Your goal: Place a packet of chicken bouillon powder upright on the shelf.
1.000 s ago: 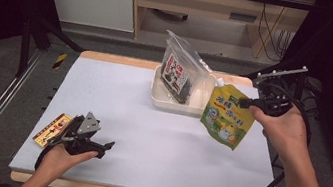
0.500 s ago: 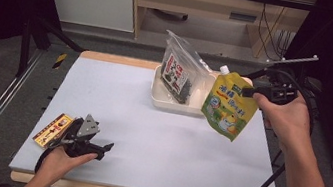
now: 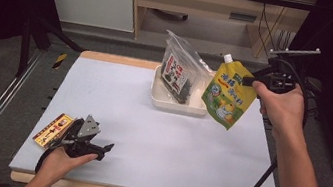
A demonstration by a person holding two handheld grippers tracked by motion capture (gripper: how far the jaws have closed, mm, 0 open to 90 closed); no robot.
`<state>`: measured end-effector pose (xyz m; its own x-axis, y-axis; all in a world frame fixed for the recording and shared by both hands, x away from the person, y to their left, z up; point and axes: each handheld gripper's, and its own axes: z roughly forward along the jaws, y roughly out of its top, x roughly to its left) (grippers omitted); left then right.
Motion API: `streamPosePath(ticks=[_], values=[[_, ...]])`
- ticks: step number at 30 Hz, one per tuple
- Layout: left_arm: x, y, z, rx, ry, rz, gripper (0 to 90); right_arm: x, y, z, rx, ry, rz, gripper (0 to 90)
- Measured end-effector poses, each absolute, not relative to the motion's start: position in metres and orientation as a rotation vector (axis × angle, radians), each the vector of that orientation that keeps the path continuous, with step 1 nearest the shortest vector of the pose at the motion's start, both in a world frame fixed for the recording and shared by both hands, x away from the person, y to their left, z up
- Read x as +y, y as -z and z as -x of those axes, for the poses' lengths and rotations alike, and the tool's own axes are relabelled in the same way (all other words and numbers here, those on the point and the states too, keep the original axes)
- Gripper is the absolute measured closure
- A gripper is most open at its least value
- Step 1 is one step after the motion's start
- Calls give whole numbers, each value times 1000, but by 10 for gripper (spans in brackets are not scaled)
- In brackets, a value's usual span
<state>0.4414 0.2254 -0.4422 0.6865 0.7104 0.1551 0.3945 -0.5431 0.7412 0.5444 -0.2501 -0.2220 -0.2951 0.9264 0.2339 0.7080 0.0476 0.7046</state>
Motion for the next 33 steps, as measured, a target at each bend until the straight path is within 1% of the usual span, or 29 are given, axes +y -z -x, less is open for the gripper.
streamPosePath(ticks=[9,21,33], values=[[222,445,-441,827,-582,-2225,111,-236,224,-569,1969,-1093,-1700,900],[219,446,-441,817,-578,-2234,111,-206,223,-605,1938,-1024,-1756,900],[220,445,-440,808,-578,-2230,112,-183,232,-636,1930,-937,-1797,900]])
